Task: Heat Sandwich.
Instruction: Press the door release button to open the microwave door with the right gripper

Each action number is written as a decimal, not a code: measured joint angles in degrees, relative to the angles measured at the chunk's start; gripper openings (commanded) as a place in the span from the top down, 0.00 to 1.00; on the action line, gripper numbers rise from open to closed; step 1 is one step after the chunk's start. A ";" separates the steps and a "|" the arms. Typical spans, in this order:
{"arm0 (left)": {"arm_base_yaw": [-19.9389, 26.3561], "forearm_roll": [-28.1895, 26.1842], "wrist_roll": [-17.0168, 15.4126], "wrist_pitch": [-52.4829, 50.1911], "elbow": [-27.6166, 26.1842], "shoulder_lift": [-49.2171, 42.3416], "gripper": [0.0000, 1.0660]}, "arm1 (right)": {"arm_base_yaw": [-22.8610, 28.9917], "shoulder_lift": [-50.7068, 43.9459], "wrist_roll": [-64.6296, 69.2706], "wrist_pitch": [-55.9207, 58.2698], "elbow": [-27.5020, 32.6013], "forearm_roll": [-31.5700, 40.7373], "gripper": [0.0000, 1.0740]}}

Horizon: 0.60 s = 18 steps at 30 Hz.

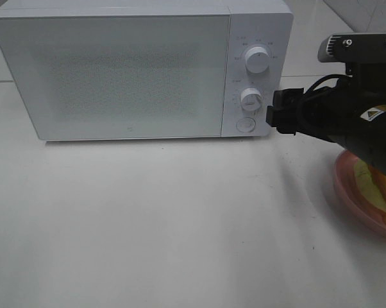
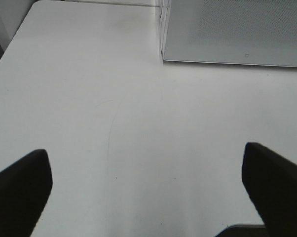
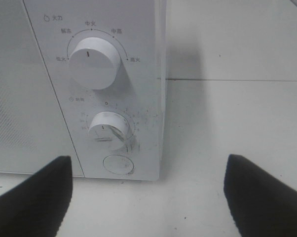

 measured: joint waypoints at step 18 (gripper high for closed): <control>0.00 0.00 0.00 0.00 0.00 0.00 0.09 | 13.64 9.00 -1.38 -7.33 0.00 11.92 0.29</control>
